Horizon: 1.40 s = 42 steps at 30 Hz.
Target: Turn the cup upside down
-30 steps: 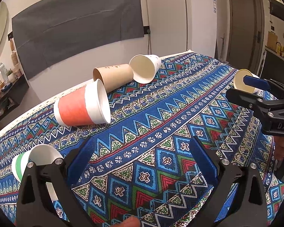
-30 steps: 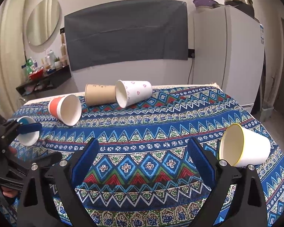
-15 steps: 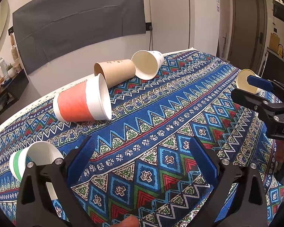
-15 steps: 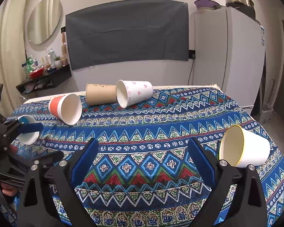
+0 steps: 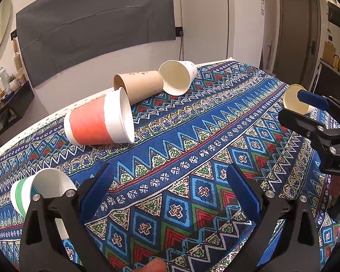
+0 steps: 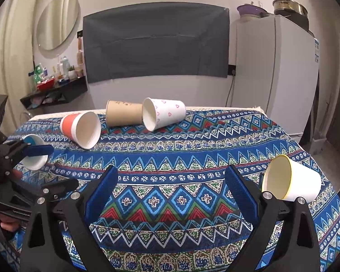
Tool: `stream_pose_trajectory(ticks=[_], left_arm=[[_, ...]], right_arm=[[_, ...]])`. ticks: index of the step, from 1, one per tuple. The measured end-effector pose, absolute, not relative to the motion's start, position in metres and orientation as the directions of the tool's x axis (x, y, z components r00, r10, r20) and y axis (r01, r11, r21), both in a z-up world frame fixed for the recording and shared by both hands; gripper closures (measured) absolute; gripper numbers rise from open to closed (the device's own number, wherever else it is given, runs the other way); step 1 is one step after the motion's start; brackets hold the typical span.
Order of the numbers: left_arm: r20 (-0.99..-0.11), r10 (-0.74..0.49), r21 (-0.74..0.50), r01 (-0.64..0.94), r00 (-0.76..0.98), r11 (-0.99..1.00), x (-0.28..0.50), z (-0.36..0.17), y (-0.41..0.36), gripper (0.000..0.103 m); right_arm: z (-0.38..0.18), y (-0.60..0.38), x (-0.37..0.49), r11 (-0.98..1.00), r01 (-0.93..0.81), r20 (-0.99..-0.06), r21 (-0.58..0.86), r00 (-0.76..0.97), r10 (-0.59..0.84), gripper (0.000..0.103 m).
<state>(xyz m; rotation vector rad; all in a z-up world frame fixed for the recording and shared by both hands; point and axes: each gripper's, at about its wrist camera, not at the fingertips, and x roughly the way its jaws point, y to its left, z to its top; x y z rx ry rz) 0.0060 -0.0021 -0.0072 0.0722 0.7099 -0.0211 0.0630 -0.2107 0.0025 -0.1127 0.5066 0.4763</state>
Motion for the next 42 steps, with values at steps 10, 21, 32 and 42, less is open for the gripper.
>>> stream_pose_trajectory(ticks=[10, 21, 32, 42], left_arm=[[-0.662, 0.011, 0.056, 0.035, 0.749, 0.998, 0.01, -0.008, -0.002, 0.006], [-0.664, 0.06, 0.048, -0.038, 0.746, 0.998, 0.012, -0.008, 0.008, 0.006], [-0.658, 0.21, 0.098, -0.194, 0.723, 0.976, 0.023, -0.006, 0.021, 0.006], [-0.676, 0.335, 0.142, -0.33, 0.657, 0.933, 0.058, 0.0, 0.045, 0.006]], right_arm=[[0.003, -0.211, 0.064, 0.89, -0.457, -0.493, 0.012, 0.771, 0.403, 0.01], [0.003, -0.212, 0.064, 0.89, -0.457, -0.49, 0.011, 0.773, 0.403, 0.01], [0.004, -0.208, 0.062, 0.855, -0.518, -0.481, 0.022, 0.745, 0.463, 0.008], [0.005, -0.221, 0.079, 0.846, -0.525, -0.497, 0.092, 0.712, 0.496, 0.008]])
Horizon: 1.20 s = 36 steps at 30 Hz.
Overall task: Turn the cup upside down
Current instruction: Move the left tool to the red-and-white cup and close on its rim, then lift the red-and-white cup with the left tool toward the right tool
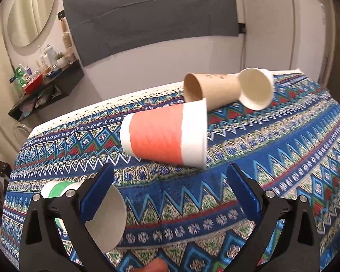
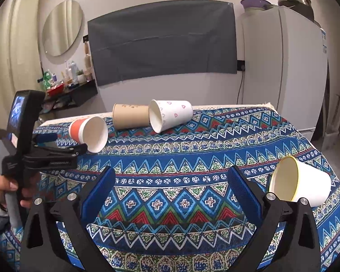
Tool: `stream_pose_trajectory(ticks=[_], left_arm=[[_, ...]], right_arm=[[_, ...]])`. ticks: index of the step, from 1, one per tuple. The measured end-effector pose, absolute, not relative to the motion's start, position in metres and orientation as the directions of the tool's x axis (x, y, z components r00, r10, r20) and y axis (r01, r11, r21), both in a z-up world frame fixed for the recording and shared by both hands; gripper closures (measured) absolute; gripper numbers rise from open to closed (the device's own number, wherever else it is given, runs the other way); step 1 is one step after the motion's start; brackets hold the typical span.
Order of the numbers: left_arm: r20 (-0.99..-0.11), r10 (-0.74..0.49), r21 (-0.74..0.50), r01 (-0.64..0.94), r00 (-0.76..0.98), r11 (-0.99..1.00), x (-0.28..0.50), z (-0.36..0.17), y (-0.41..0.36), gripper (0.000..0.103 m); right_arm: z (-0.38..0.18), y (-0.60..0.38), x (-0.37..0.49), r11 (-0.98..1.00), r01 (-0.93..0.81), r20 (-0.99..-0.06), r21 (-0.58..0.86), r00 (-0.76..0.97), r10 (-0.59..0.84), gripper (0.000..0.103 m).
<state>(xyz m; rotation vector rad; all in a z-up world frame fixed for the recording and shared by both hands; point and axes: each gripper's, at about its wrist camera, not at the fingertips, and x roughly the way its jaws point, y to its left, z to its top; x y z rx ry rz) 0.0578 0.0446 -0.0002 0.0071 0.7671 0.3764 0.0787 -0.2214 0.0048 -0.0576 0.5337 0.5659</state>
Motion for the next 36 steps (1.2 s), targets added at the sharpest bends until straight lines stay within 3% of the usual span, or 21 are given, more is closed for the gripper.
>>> stream_pose_trajectory(ticks=[3, 6, 9, 11, 14, 16, 36], left_arm=[[-0.672, 0.351, 0.141, -0.353, 0.652, 0.925, 0.066, 0.004, 0.048, 0.011], [-0.675, 0.36, 0.154, -0.354, 0.644, 0.923, 0.076, 0.002, 0.046, 0.023], [-0.692, 0.345, 0.148, -0.343, 0.634, 0.928, 0.08, -0.003, 0.047, 0.04], [-0.691, 0.333, 0.136, -0.337, 0.641, 0.931, 0.079, -0.005, 0.048, 0.063], [-0.702, 0.329, 0.131, -0.339, 0.632, 0.932, 0.076, -0.007, 0.05, 0.087], [-0.716, 0.308, 0.121, -0.324, 0.626, 0.938, 0.075, -0.008, 0.05, 0.095], [-0.738, 0.123, 0.1, -0.073, 0.664, 0.992, -0.029, 0.003, -0.011, 0.098]], right_arm=[[0.001, -0.219, 0.083, 0.84, -0.537, -0.506, 0.079, 0.705, 0.498, 0.008], [-0.002, -0.215, 0.087, 0.841, -0.539, -0.528, 0.055, 0.699, 0.482, 0.008], [-0.002, -0.215, 0.089, 0.843, -0.538, -0.532, 0.027, 0.706, 0.468, 0.008], [-0.001, -0.213, 0.087, 0.841, -0.542, -0.526, -0.004, 0.716, 0.459, 0.008], [0.0, -0.211, 0.086, 0.838, -0.545, -0.522, -0.022, 0.722, 0.455, 0.008], [0.0, -0.211, 0.085, 0.836, -0.548, -0.523, -0.022, 0.719, 0.458, 0.008], [0.015, -0.201, 0.057, 0.813, -0.578, -0.569, 0.074, 0.645, 0.51, 0.008]])
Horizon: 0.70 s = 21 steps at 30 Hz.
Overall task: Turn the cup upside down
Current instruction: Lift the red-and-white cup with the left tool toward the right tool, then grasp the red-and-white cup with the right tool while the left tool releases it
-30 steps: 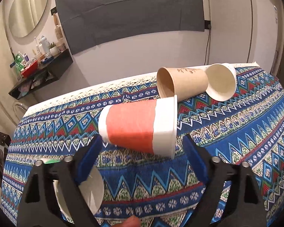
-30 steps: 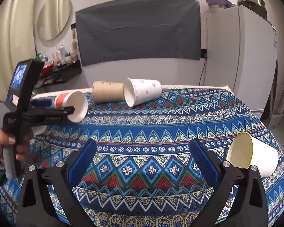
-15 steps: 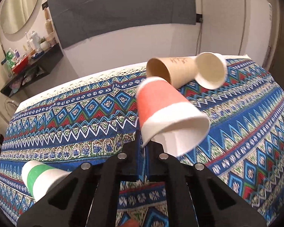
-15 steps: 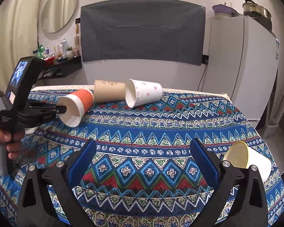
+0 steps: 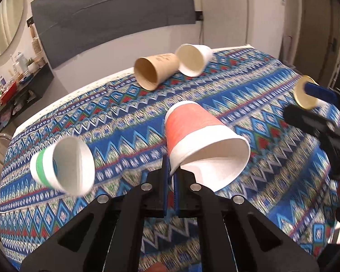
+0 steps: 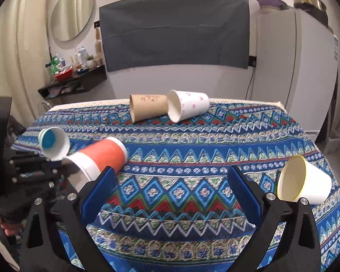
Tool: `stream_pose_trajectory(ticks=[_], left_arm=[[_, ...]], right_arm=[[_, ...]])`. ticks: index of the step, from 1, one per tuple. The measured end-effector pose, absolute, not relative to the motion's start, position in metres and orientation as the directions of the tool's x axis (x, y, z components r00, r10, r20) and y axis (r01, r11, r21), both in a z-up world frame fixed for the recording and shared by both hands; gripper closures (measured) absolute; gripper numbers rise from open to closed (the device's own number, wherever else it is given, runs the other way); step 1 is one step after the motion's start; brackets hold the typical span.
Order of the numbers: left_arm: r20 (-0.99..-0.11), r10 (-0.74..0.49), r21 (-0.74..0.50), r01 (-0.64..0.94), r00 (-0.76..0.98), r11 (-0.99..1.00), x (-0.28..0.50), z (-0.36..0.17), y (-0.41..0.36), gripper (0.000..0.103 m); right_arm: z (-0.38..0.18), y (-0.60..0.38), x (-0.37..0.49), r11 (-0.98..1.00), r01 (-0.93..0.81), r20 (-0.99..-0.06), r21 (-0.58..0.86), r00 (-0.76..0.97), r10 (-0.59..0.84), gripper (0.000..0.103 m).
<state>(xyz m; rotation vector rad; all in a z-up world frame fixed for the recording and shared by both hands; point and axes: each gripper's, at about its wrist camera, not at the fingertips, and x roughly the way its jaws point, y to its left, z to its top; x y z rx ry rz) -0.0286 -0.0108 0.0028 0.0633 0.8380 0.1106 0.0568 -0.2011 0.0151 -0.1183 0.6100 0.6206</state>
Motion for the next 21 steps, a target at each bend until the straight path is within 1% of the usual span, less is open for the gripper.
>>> stream_pose_trajectory(ticks=[6, 7, 9, 10, 11, 13, 14, 15, 17, 19, 21], left_arm=[[-0.766, 0.075, 0.076, -0.026, 0.638, 0.997, -0.052, -0.002, -0.02, 0.098], [-0.77, 0.066, 0.069, -0.019, 0.634, 0.997, -0.055, -0.001, -0.019, 0.095], [-0.777, 0.049, 0.058, -0.007, 0.628, 0.998, -0.062, 0.0, -0.015, 0.073], [-0.78, 0.053, 0.065, -0.005, 0.624, 0.998, -0.065, 0.001, -0.014, 0.05], [-0.78, 0.057, 0.068, -0.005, 0.623, 0.998, -0.068, 0.002, -0.012, 0.04], [-0.774, 0.055, 0.066, -0.007, 0.631, 0.998, -0.074, 0.007, -0.006, 0.038], [-0.771, 0.057, 0.068, -0.006, 0.634, 0.998, -0.075, 0.01, -0.002, 0.03], [-0.765, 0.056, 0.067, -0.007, 0.641, 0.998, -0.076, 0.012, 0.001, 0.027], [-0.749, 0.069, 0.085, -0.008, 0.659, 0.996, -0.075, 0.016, 0.006, 0.013], [-0.73, 0.097, 0.121, -0.011, 0.676, 0.993, -0.07, 0.019, 0.011, 0.01], [-0.715, 0.125, 0.149, -0.024, 0.688, 0.989, -0.065, 0.021, 0.017, 0.01]], right_arm=[[0.016, -0.199, 0.057, 0.792, -0.571, -0.633, 0.217, 0.535, 0.559, 0.008], [0.015, -0.199, 0.057, 0.786, -0.568, -0.636, 0.243, 0.518, 0.571, 0.008], [0.013, -0.198, 0.06, 0.772, -0.558, -0.648, 0.304, 0.473, 0.597, 0.008], [0.011, -0.197, 0.062, 0.761, -0.549, -0.656, 0.344, 0.439, 0.614, 0.008], [0.009, -0.196, 0.064, 0.753, -0.541, -0.663, 0.375, 0.411, 0.625, 0.008], [0.005, -0.191, 0.068, 0.736, -0.517, -0.678, 0.436, 0.349, 0.647, 0.008], [0.004, -0.188, 0.069, 0.73, -0.509, -0.681, 0.455, 0.329, 0.654, 0.008], [0.003, -0.186, 0.071, 0.722, -0.501, -0.682, 0.476, 0.308, 0.663, 0.008], [0.0, -0.181, 0.076, 0.709, -0.481, -0.685, 0.516, 0.266, 0.679, 0.008], [-0.002, -0.176, 0.078, 0.694, -0.481, -0.688, 0.536, 0.229, 0.689, 0.008], [-0.006, -0.17, 0.082, 0.677, -0.476, -0.691, 0.562, 0.18, 0.7, 0.008]])
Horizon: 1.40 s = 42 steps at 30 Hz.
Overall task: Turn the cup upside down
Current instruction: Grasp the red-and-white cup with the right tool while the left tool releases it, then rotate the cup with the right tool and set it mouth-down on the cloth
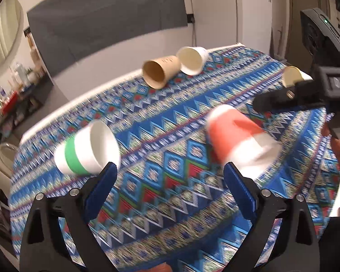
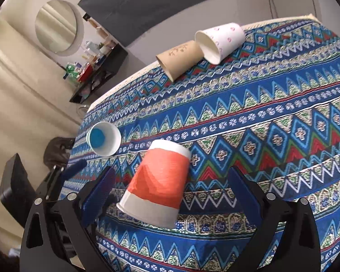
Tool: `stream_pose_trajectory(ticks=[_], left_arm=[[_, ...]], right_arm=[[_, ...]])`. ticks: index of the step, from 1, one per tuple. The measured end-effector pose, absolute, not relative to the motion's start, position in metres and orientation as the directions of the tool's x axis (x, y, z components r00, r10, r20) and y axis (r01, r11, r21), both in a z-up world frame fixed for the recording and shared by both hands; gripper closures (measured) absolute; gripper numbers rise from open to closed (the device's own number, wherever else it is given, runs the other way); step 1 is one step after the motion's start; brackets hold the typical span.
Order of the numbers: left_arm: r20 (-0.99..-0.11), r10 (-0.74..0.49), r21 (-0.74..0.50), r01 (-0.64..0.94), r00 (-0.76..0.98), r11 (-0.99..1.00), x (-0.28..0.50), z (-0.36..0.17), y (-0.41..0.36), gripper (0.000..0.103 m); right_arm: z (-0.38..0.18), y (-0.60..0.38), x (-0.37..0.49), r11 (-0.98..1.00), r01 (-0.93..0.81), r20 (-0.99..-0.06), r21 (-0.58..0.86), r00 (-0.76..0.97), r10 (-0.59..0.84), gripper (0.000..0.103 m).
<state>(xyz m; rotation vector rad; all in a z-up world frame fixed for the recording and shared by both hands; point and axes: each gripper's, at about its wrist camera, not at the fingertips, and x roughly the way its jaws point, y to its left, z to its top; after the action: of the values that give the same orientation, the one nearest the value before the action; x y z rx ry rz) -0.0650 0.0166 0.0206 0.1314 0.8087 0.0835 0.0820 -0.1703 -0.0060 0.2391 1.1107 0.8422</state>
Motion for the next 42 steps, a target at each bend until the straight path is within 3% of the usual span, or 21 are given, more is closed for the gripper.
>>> stream_pose_trajectory(ticks=[4, 8, 10, 11, 16, 23, 33, 42], left_arm=[[-0.698, 0.174, 0.16, -0.085, 0.695, 0.983, -0.048, 0.022, 0.035, 0.006], [-0.713, 0.133, 0.082, -0.106, 0.689, 0.991, -0.031, 0.011, 0.053, 0.006], [-0.72, 0.102, 0.052, -0.093, 0.687, 0.994, -0.031, 0.004, 0.058, 0.006], [-0.722, 0.096, 0.046, -0.09, 0.685, 0.995, -0.032, 0.001, 0.057, 0.006], [-0.715, 0.087, 0.045, -0.079, 0.694, 0.996, -0.034, -0.001, 0.052, 0.006], [-0.725, 0.068, 0.027, -0.07, 0.686, 0.997, -0.037, -0.004, 0.049, 0.006], [-0.716, 0.062, 0.048, -0.04, 0.695, 0.998, -0.038, -0.009, 0.041, 0.006], [-0.699, 0.089, 0.081, -0.044, 0.709, 0.996, -0.036, -0.011, 0.039, 0.006]], right_arm=[[-0.014, -0.163, 0.09, 0.644, -0.448, -0.687, 0.62, 0.087, 0.722, 0.008], [-0.016, -0.151, 0.093, 0.645, -0.48, -0.713, 0.594, 0.058, 0.699, 0.01], [-0.016, -0.145, 0.094, 0.657, -0.499, -0.738, 0.565, 0.052, 0.673, 0.034], [-0.017, -0.143, 0.095, 0.666, -0.507, -0.752, 0.548, 0.05, 0.657, 0.041], [-0.028, -0.138, 0.102, 0.634, -0.504, -0.733, 0.587, 0.003, 0.68, 0.043], [-0.005, -0.147, 0.088, 0.622, -0.589, -0.71, 0.516, 0.112, 0.695, 0.043], [0.012, -0.137, 0.078, 0.676, -0.701, -0.685, 0.225, 0.38, 0.622, 0.043], [0.013, -0.139, 0.071, 0.726, -0.688, -0.581, -0.018, 0.598, 0.552, 0.043]])
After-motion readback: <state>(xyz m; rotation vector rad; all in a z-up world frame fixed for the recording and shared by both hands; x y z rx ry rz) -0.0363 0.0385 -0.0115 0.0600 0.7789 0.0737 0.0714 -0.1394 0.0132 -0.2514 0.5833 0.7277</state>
